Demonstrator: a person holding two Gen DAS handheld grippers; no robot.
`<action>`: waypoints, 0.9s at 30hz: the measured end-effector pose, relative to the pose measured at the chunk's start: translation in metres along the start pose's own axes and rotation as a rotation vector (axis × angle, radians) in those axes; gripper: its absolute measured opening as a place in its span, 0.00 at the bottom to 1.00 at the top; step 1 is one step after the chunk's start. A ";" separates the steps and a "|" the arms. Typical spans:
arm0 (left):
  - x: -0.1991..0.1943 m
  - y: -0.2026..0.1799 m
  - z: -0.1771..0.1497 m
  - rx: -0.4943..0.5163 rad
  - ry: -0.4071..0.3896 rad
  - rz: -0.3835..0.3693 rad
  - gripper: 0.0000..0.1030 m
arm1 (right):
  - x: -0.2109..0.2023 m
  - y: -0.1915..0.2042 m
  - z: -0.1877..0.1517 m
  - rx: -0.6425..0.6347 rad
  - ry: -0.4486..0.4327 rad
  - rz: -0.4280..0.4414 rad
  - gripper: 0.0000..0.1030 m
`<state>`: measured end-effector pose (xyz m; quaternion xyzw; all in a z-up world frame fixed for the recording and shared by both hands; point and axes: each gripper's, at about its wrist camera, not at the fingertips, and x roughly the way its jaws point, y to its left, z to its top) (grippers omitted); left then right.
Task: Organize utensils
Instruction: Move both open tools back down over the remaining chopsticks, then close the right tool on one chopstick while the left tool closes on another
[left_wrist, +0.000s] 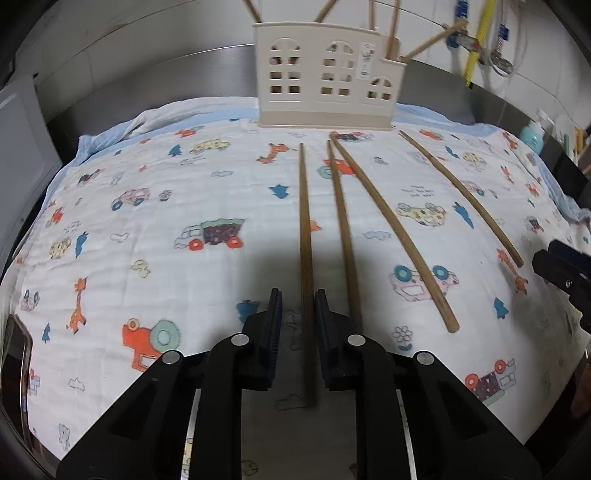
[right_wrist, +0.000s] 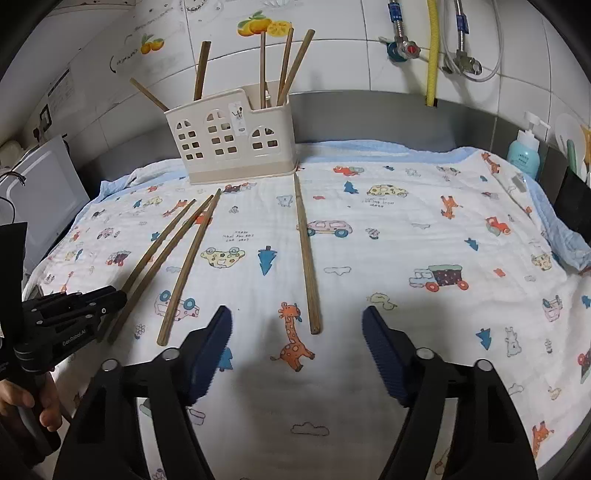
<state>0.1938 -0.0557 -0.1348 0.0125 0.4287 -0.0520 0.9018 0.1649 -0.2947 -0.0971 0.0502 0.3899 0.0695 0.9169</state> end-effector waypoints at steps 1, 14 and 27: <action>0.000 0.003 0.001 -0.009 0.001 -0.007 0.16 | 0.001 -0.001 0.000 0.003 0.001 -0.001 0.64; -0.003 0.014 -0.005 -0.018 -0.009 -0.064 0.16 | 0.029 0.003 0.009 -0.031 0.066 -0.017 0.25; -0.003 0.012 -0.004 0.023 -0.007 -0.078 0.16 | 0.045 -0.001 0.008 -0.028 0.094 -0.077 0.07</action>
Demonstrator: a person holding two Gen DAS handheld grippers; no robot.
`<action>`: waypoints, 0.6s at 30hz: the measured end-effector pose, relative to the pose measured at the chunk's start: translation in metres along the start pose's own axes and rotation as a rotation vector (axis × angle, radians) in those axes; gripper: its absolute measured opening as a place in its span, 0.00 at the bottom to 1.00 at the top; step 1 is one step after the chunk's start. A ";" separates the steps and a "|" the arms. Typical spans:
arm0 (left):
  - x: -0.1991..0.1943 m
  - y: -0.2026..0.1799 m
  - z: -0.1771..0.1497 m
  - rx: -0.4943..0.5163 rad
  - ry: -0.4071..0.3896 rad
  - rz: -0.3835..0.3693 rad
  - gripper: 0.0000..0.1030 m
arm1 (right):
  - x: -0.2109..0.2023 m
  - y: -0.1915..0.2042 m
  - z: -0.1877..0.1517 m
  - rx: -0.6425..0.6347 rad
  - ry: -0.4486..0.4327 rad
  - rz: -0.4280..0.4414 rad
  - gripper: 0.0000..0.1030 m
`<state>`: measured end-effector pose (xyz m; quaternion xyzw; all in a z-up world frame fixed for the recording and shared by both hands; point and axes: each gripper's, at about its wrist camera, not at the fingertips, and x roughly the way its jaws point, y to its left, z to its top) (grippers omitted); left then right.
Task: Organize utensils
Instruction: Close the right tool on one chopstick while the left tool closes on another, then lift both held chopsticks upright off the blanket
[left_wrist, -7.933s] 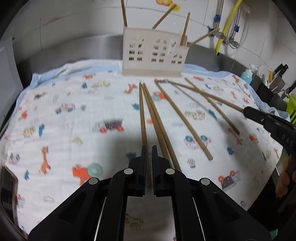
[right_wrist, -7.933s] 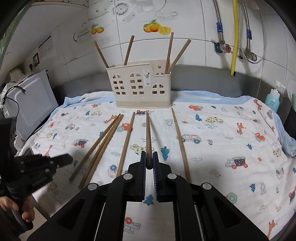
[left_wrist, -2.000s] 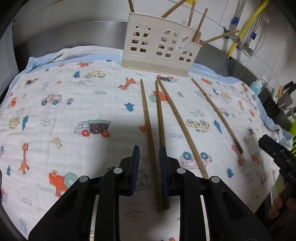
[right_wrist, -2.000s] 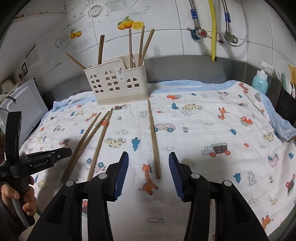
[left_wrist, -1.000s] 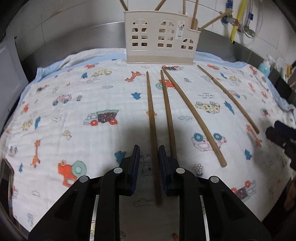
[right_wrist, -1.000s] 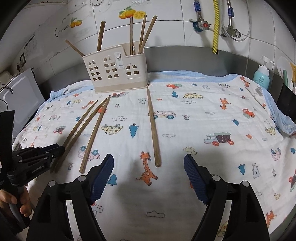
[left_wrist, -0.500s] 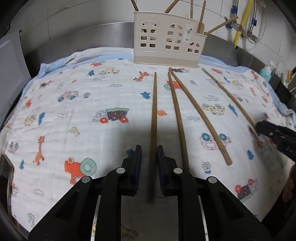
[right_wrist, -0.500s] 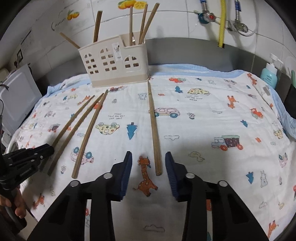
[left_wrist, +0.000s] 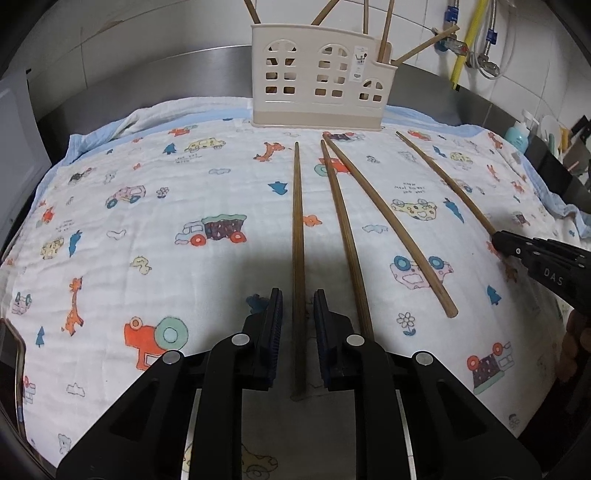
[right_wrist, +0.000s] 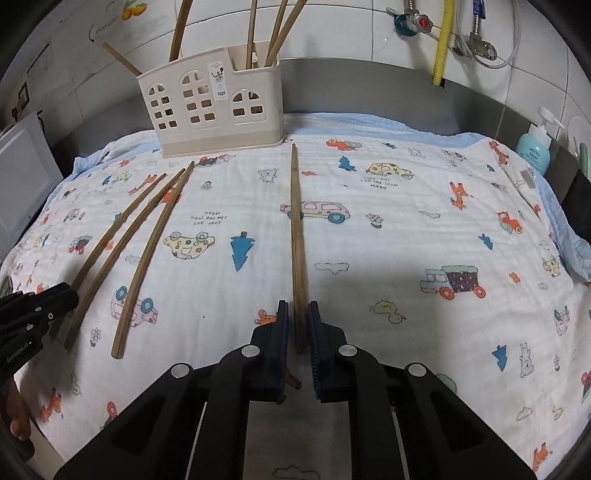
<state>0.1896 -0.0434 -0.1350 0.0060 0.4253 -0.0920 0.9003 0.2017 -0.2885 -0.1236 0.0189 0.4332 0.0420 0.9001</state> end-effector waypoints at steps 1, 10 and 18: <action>0.000 0.000 0.000 0.001 0.003 -0.002 0.16 | 0.000 -0.002 0.000 0.008 0.000 0.001 0.07; 0.001 0.004 0.004 -0.015 0.029 -0.033 0.06 | -0.011 0.000 0.003 0.007 -0.028 0.013 0.07; -0.008 0.009 0.007 -0.036 0.004 -0.083 0.06 | -0.057 0.009 0.020 -0.046 -0.161 -0.014 0.07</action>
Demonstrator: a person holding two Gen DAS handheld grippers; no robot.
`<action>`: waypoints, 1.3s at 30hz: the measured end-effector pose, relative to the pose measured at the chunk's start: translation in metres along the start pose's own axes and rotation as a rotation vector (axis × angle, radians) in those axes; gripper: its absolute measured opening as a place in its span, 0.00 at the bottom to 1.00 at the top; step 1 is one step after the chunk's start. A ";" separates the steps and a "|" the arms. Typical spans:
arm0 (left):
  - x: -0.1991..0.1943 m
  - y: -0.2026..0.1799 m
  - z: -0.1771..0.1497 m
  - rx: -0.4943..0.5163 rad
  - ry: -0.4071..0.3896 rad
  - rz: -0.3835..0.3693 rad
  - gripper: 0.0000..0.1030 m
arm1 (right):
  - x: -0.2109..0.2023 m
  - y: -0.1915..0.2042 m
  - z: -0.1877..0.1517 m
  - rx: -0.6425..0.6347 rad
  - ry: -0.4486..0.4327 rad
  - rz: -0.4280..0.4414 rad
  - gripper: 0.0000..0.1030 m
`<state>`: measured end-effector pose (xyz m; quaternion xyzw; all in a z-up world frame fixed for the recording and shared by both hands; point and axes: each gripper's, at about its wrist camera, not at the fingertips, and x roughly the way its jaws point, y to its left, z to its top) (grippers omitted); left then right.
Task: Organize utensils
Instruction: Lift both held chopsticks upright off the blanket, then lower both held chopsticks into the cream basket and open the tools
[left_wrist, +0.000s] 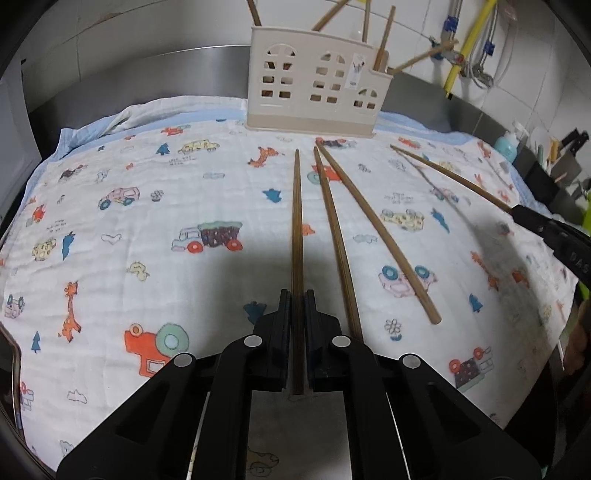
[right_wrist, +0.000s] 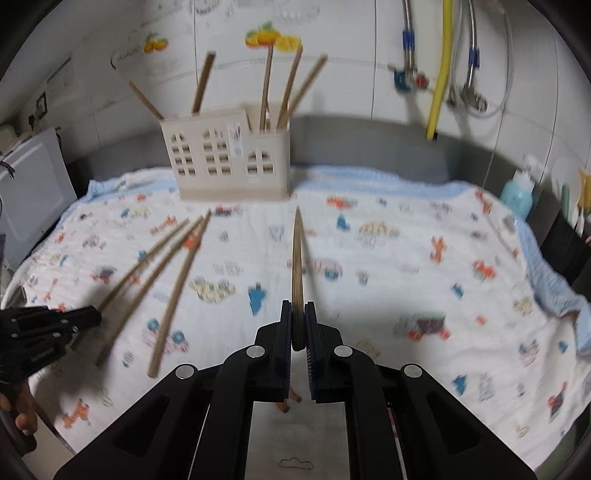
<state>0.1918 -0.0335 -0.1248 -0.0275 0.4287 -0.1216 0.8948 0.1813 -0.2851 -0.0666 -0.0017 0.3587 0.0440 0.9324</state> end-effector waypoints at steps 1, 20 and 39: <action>-0.003 0.002 0.002 -0.014 -0.008 -0.014 0.06 | -0.004 0.000 0.004 0.000 -0.014 0.001 0.07; -0.066 0.002 0.066 0.055 -0.229 -0.024 0.06 | -0.051 0.015 0.087 -0.030 -0.177 0.075 0.07; -0.083 0.001 0.134 0.101 -0.287 -0.031 0.06 | -0.063 0.004 0.204 -0.008 -0.191 0.157 0.07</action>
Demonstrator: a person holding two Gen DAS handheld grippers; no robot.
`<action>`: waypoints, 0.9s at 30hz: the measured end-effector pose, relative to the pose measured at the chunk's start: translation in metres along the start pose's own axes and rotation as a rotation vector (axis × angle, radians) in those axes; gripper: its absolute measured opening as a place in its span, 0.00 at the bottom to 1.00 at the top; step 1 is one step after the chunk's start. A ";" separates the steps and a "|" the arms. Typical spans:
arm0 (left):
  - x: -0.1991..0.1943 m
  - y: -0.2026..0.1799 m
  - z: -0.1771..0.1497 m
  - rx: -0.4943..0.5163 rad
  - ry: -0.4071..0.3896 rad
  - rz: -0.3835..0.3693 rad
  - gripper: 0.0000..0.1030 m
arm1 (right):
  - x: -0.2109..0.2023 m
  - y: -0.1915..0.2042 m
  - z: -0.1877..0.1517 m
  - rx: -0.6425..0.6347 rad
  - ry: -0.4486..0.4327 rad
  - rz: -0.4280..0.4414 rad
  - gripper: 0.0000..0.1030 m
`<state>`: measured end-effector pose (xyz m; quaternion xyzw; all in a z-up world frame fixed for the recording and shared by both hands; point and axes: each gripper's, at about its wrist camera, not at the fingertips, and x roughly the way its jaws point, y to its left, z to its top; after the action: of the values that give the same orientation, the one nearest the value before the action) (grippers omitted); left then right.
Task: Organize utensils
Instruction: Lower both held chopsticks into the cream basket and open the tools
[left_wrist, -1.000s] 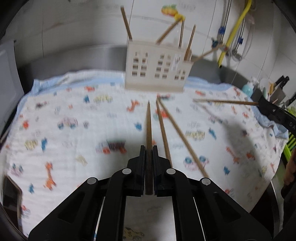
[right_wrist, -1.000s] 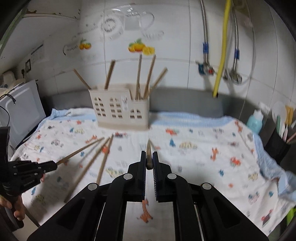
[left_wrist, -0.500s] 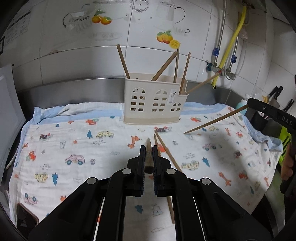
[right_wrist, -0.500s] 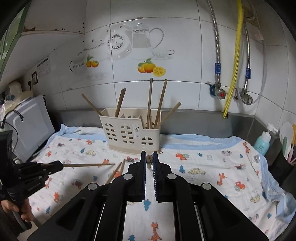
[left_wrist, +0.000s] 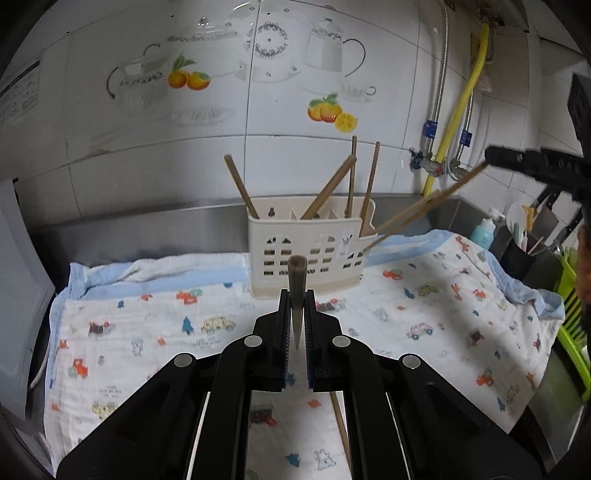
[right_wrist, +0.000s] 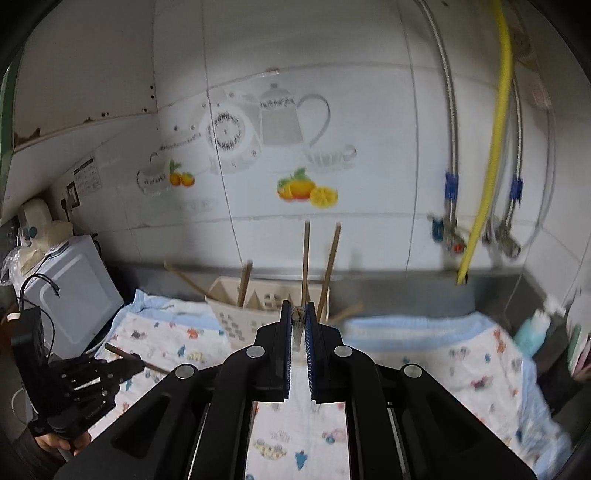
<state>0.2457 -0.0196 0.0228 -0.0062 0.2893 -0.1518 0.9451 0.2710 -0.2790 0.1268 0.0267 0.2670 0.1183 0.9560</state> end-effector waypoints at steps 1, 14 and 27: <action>0.000 0.000 0.004 0.001 -0.003 -0.001 0.06 | -0.001 0.002 0.008 -0.014 -0.009 -0.013 0.07; -0.028 -0.006 0.064 0.047 -0.128 0.012 0.06 | 0.038 0.010 0.054 -0.067 0.002 -0.062 0.07; -0.036 -0.024 0.142 0.080 -0.280 0.033 0.06 | 0.095 0.009 0.061 -0.067 0.151 -0.061 0.07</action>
<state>0.2883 -0.0424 0.1627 0.0150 0.1485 -0.1453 0.9781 0.3799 -0.2467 0.1323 -0.0226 0.3349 0.0996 0.9367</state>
